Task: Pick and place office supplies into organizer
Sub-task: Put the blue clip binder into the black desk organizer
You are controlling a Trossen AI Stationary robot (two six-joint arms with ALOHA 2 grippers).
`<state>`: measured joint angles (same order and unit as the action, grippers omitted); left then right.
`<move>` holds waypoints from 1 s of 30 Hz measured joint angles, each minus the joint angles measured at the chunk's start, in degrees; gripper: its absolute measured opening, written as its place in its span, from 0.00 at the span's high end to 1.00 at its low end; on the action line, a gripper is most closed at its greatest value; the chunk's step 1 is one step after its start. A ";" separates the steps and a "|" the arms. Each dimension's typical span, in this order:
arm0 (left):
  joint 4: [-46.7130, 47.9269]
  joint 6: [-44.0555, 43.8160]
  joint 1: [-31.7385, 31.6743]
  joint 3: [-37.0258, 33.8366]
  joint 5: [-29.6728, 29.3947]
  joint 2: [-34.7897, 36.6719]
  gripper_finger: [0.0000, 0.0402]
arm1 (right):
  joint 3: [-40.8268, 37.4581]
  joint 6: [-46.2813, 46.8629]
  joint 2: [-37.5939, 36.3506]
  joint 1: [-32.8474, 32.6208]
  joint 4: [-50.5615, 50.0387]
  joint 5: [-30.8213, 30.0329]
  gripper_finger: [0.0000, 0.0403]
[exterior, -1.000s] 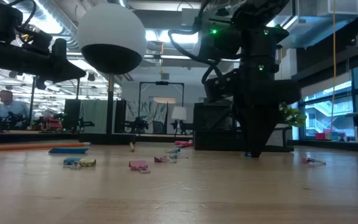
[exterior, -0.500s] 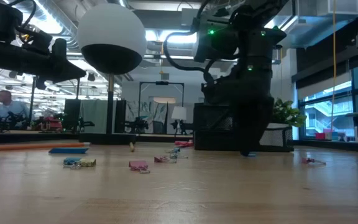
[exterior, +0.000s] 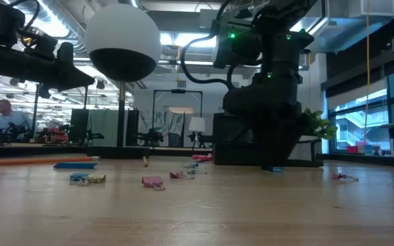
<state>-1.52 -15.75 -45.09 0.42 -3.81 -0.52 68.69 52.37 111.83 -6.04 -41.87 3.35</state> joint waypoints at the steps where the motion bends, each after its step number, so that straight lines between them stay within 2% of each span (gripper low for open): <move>1: 0.00 -0.02 0.01 0.00 0.00 -0.01 0.92 | 0.00 0.50 0.00 -0.12 -0.06 0.28 0.59; 30: 0.00 0.00 -0.01 0.00 -0.07 0.01 0.92 | -0.13 9.96 -0.02 -1.18 1.02 -1.76 0.59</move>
<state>-1.52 -15.75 -45.10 0.43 -3.88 -0.52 68.55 62.33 111.81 -7.22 -40.84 1.60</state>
